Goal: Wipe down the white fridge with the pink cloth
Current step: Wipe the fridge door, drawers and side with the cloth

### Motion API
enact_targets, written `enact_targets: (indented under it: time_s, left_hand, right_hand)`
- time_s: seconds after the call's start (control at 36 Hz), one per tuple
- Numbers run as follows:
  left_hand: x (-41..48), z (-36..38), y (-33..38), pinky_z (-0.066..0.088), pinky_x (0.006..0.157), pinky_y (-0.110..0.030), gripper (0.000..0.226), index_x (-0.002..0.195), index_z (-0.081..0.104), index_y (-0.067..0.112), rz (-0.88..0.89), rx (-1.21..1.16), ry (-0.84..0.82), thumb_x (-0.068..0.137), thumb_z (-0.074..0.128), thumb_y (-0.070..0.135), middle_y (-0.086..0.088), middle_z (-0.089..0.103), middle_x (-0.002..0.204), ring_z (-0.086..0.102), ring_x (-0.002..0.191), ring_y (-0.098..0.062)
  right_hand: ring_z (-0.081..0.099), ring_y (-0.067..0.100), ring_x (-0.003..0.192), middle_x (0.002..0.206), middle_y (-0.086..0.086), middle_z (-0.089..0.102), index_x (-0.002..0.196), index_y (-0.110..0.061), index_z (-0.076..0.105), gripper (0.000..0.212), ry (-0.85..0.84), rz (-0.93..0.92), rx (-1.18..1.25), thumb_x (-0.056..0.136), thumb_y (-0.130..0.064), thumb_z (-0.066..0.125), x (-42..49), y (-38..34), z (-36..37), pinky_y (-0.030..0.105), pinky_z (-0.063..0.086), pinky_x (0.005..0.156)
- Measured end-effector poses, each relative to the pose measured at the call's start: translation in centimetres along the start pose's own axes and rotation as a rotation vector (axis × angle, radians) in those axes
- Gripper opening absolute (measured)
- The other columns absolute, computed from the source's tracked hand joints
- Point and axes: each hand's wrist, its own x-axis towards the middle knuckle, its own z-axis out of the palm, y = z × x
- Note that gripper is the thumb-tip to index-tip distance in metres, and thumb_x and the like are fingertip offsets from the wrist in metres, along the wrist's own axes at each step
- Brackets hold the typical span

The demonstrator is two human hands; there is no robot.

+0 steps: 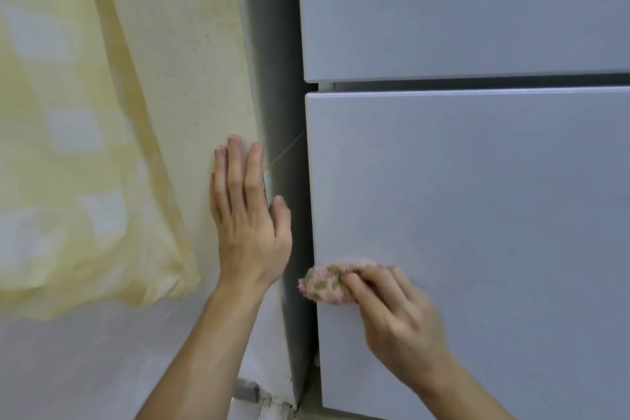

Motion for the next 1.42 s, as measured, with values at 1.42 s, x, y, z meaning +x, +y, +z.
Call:
enact_targets:
  time_s: [1.42]
  left_hand:
    - [-0.5,-0.7,-0.2,0.010,0.130,-0.059,0.072,0.163,0.024,0.001,-0.022,-0.161,-0.060,0.095,0.044,-0.011,-0.021,0.013,0.173,0.003,0.162,-0.038]
  right_hand:
    - [0.056,0.032,0.082,0.095,0.016,0.057,0.133,-0.022,0.074,0.050,0.311,0.279,0.008,0.093,0.001,0.052,16.8,-3.0,-3.5,0.028,0.036,0.052]
